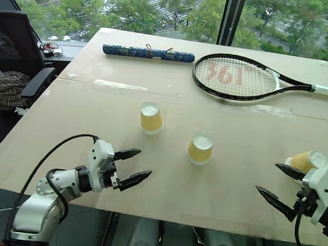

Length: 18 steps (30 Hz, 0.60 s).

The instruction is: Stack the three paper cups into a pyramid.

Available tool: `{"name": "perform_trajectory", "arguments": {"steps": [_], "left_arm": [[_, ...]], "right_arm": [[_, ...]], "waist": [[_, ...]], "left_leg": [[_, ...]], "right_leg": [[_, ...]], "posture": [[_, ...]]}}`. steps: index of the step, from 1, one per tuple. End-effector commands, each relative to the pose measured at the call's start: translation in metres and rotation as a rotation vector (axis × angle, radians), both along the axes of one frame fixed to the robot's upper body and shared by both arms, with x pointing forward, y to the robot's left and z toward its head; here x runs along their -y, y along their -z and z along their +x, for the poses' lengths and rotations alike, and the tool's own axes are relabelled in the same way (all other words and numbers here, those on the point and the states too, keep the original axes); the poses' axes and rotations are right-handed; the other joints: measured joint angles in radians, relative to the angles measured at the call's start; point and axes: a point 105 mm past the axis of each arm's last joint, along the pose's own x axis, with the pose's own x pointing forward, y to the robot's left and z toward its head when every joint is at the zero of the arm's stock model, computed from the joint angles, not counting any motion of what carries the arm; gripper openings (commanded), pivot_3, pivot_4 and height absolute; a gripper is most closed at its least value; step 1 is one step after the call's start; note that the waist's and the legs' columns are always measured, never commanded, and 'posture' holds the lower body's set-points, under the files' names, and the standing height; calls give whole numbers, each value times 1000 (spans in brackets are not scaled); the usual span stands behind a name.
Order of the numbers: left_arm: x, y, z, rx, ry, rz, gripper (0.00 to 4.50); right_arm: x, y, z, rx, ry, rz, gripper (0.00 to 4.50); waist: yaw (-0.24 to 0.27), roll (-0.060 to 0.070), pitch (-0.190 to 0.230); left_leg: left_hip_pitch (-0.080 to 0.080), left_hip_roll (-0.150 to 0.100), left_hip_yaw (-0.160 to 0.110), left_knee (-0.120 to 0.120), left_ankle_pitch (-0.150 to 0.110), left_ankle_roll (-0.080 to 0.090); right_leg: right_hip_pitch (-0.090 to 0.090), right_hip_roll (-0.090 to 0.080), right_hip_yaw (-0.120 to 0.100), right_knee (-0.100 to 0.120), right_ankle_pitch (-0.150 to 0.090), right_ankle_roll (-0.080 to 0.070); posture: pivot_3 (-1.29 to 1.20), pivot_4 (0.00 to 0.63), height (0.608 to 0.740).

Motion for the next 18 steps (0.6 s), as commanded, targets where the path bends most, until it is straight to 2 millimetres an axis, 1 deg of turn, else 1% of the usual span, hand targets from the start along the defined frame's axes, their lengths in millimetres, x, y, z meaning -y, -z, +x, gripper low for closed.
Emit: {"name": "perform_trajectory", "arguments": {"steps": [1, 4, 12, 18], "left_arm": [[1, -10, 3, 42, 0, -25, 4500], [11, -23, 10, 73, 10, -86, 4500], [22, -30, 11, 101, 44, -97, 4500], [30, -37, 12, 125, 57, -120, 4500]], "right_arm": [[4, -5, 5, 63, 41, 11, 4431], [-2, -4, 15, 104, 47, 33, 4431], [-14, -6, 24, 135, 25, 47, 4431], [-33, -21, 32, 182, -40, 73, 4431]], "waist": [[1, 0, 0], [3, 0, 0], [3, 0, 0], [2, 0, 0]], "left_leg": [[0, 0, 0, 0, 0, 0], [0, 0, 0, -1, 0, 0], [0, -1, 1, -1, 0, 0], [0, -1, 1, -1, 0, 0]], "right_leg": [[0, 0, 0, 0, 0, 0], [0, 0, -1, -2, 0, 0], [0, 4, -1, -1, 0, 0], [0, 4, -1, -1, 0, 0]], "posture": [[0, 150, 740], [0, 150, 740], [0, 150, 740], [0, 150, 740]]}}
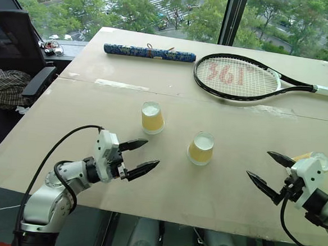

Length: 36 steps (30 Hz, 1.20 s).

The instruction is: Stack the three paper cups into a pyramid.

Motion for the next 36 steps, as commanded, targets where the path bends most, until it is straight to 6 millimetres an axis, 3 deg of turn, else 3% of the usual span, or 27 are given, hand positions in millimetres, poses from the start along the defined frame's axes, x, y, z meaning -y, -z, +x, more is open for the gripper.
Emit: {"name": "perform_trajectory", "arguments": {"steps": [1, 6, 17, 26, 31, 35, 36], "left_arm": [[10, -15, -3, 55, 36, -31, 4500], [14, -24, -9, 90, 68, -64, 4500], [6, -13, -30, 106, 99, -8, 4500], [1, -16, -37, 74, 106, -24, 4500], [2, -16, -39, 71, 101, -29, 4500], [1, -16, -39, 69, 91, -32, 4500], [1, -16, -39, 68, 90, -31, 4500]], "right_arm": [[-17, -20, 3, 68, -59, 10, 4431], [-41, -30, 11, 72, -127, 37, 4431], [-84, -35, 30, 24, -253, 93, 4431], [-111, -21, 54, 1, -296, 70, 4431], [-118, -11, 54, -29, -330, 66, 4431], [-118, -7, 56, -39, -327, 68, 3199], [-117, -7, 57, -35, -325, 68, 2634]], "waist": [[0, 0, 0], [-4, 0, 0], [-3, 0, 0], [-7, 0, 0], [-5, 0, 0], [-6, 0, 0], [-6, 0, 0]], "left_leg": [[0, 0, 0, 0, 0, 0], [0, 0, 0, 0, 0, 0], [0, 0, -1, 0, 0, 0], [0, 0, 0, 0, 0, 0], [-1, 0, 0, 0, 0, 0], [0, 0, 0, 0, 0, 0], [0, 0, 0, 0, 0, 0]], "right_leg": [[0, 0, 0, 0, 0, 0], [0, 1, 0, 0, 0, 0], [0, 0, 0, 0, 0, 0], [0, 0, 0, 0, 0, 0], [0, 0, -1, 0, 0, 0], [0, 0, 0, 0, 0, 0], [0, 0, 0, 0, 0, 0]], "posture": [[0, 150, 740], [0, 150, 740], [0, 150, 740], [0, 150, 740], [0, 150, 740], [0, 150, 740], [0, 150, 740]]}}
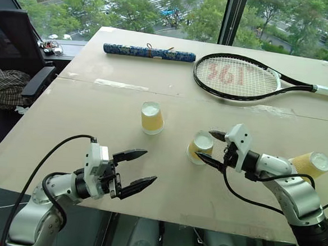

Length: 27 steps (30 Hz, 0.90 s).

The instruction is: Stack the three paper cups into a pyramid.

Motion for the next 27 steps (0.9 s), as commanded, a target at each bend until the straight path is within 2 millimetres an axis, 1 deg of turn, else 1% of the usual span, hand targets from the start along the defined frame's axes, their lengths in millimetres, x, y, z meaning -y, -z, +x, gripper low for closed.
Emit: {"name": "perform_trajectory", "arguments": {"steps": [1, 2, 11, 16, 19, 20, 22, 23, 24, 27], "left_arm": [[1, -10, -1, 38, 3, -8, 4500], [1, -10, -1, 38, 2, -8, 4500], [1, -11, 6, 53, -1, -12, 4500], [2, -12, 8, 61, -1, -15, 4500], [3, -12, 8, 64, -1, -16, 4500], [3, -12, 9, 65, -1, -17, 4500], [3, -12, 9, 66, 0, -19, 4500], [4, -13, 8, 67, 0, -20, 4500], [4, -13, 8, 67, 0, -21, 4500], [6, -15, 8, 67, 3, -33, 4500]], "right_arm": [[-2, -9, 1, 47, -16, 15, 2214], [-1, -11, 2, 56, -15, 18, 1989], [2, -18, 20, 125, 47, 15, 1984], [9, -12, 34, 110, 99, -9, 1984], [8, -7, 33, 48, 68, 13, 1984], [8, -7, 33, 52, 55, 7, 3030], [10, -10, 32, 82, 55, -2, 3874], [12, -13, 32, 97, 60, -2, 4367], [16, -18, 31, 119, 69, 0, 4448], [36, -42, 20, 204, 102, 12, 4448]], "waist": [[0, 0, 0], [0, 0, 0], [0, 0, 0], [-1, 0, 0], [-1, 0, 0], [-1, 0, 0], [-1, 0, 0], [-1, 0, 0], [-1, 0, 0], [4, 1, 0]], "left_leg": [[0, 0, 0, 0, 0, 0], [0, 0, 0, 0, 0, 0], [0, 0, 0, 0, 0, 0], [0, 0, 0, 0, 0, 0], [0, 0, 0, 0, 0, 0], [0, 0, 0, 0, 0, 0], [0, 0, 0, 0, 0, 0], [0, 0, 0, 0, 0, 0], [0, 0, 0, 0, 0, 0], [-2, 0, 0, 0, 0, 0]], "right_leg": [[0, 0, 0, 0, 0, 0], [0, 0, 0, 0, 0, 0], [0, 0, 0, 1, 0, 0], [0, 1, 0, 1, 0, 0], [0, 1, 0, 1, 0, 0], [0, 1, 0, 1, 0, 0], [0, 1, 0, 1, 0, 0], [0, 1, 0, 1, 0, 0], [0, 1, 0, 1, 0, 0], [-1, 0, 0, 1, 0, 0]], "posture": [[0, 150, 740], [0, 150, 740], [0, 150, 740], [0, 150, 740], [0, 150, 740], [0, 150, 740], [0, 150, 740], [0, 150, 740], [0, 150, 740], [0, 150, 740]]}}
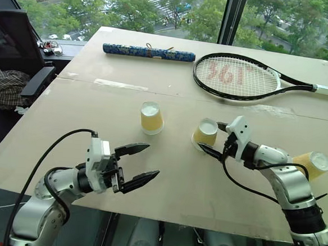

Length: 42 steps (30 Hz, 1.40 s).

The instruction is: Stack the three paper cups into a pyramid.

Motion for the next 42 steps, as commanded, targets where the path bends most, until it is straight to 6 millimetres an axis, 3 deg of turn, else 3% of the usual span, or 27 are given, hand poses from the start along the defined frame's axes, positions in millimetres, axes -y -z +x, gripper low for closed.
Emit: {"name": "perform_trajectory", "arguments": {"steps": [1, 5, 7, 9, 11, 16, 31, 34, 37, 40, 42], "left_arm": [[2, -6, -1, 18, 9, -20, 4500], [6, -6, 0, 15, 31, -31, 4500], [10, -8, 2, 15, 50, -42, 4500], [15, -9, 4, 16, 79, -51, 4500], [19, -10, 6, 18, 109, -58, 4500], [24, -12, 8, 15, 173, -63, 4500], [29, -21, 5, 27, 270, -58, 4500], [30, -20, 3, 25, 268, -56, 4500], [29, -20, 4, 24, 264, -56, 4500], [27, -20, 5, 21, 257, -55, 4500], [24, -18, 5, 16, 243, -52, 4500]], "right_arm": [[25, -47, -13, 167, 31, 43, 4448], [58, -73, -26, 209, 119, 99, 4448], [92, -81, -26, 236, 279, 86, 4448], [139, -75, -26, 250, 510, -13, 4448], [174, -59, -35, 210, 659, -132, 4448], [205, -38, -57, 118, 812, -180, 4448], [223, -9, -68, -61, 1037, 49, 4448], [222, -4, -71, -88, 1043, 65, 3685], [220, -3, -71, -87, 1031, 59, 2220], [204, -18, -64, -37, 928, 82, 2111], [171, -36, -55, 7, 740, 115, 2111]], "waist": [[2, 0, 0], [1, 0, 0], [2, 0, 0], [6, 0, 0], [13, 0, 0], [8, 1, 0], [-2, 1, -1], [-2, 1, -1], [-3, 1, -1], [-3, 1, -1], [-6, 2, 0]], "left_leg": [[0, 0, 0, 0, 0, 0], [0, -1, 0, 0, 0, 0], [1, 0, 0, 0, 0, 0], [1, -1, 0, 0, 0, 0], [1, -2, 0, 0, 0, 0], [1, -2, 1, 0, 0, 0], [2, -2, 0, 0, 0, 0], [2, -2, 0, 0, 0, 0], [2, -2, 0, 0, 0, 0], [2, -2, 0, 0, 0, 0], [2, -2, 0, 0, 0, 0]], "right_leg": [[0, 0, 0, 0, 0, 0], [0, -1, 0, 0, 0, 0], [0, 0, 0, 0, 0, 0], [1, 0, 0, 1, 0, 0], [1, 0, 0, 0, 0, 0], [1, 1, 2, 0, 0, 0], [1, 1, 3, 1, 0, 1], [1, 1, 3, 1, 0, 1], [1, 1, 3, 1, 0, 1], [1, 1, 3, 1, 0, 1], [1, 1, 3, 1, 0, 1]], "posture": [[0, 150, 740], [0, 150, 740], [0, 150, 740], [0, 150, 740], [0, 150, 740], [0, 150, 740], [0, 150, 740], [0, 150, 740], [0, 150, 740], [0, 150, 740], [0, 150, 740]]}}
